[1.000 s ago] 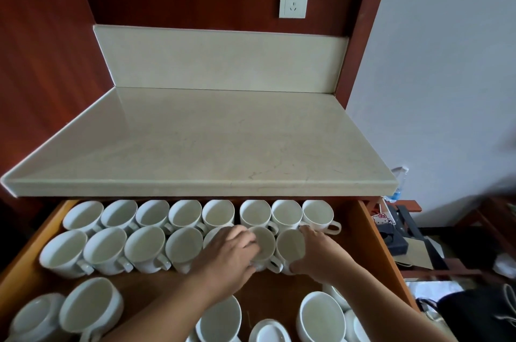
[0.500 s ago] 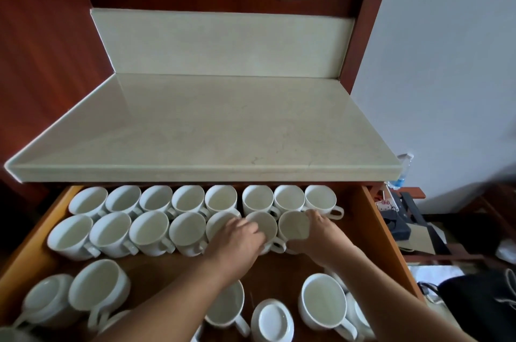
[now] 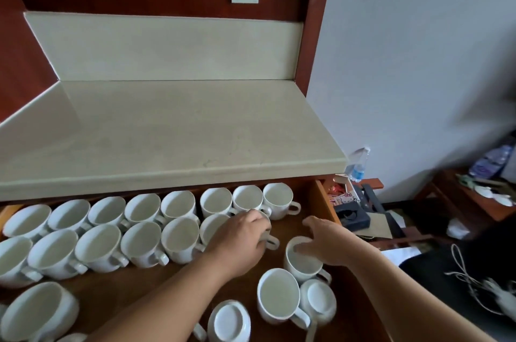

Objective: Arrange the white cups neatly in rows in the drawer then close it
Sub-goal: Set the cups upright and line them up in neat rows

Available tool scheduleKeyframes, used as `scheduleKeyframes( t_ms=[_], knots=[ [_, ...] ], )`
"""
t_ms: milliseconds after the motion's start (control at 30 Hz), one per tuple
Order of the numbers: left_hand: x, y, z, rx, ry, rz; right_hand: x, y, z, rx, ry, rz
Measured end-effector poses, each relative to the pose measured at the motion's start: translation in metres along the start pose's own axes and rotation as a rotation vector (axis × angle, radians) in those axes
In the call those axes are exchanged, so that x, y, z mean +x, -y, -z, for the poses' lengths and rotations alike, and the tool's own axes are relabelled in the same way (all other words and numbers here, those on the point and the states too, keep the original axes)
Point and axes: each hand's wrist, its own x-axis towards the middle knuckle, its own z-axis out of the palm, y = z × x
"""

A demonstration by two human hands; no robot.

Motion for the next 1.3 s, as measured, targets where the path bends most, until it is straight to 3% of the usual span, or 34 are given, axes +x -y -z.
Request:
scheduleKeyframes(
  t_ms=[367, 467, 600, 1167, 1300],
  knots=[
    [0.005, -0.006, -0.020, 0.141, 0.088, 0.090, -0.003, -0.005, -0.017, 0.043, 0.083, -0.047],
    [0.005, -0.004, -0.020, 0.121, 0.074, 0.097, -0.001, 0.002, -0.008, 0.022, 0.049, -0.016],
    [0.005, -0.005, -0.021, 0.142, 0.072, 0.111, 0.016, 0.004, -0.008, 0.168, -0.041, -0.025],
    [0.007, -0.008, -0.019, 0.169, 0.090, 0.136, 0.053, 0.006, -0.017, 0.270, -0.062, 0.127],
    [0.006, -0.006, -0.007, 0.081, 0.013, 0.125, 0.047, 0.005, 0.000, 0.236, -0.235, 0.151]
  ],
)
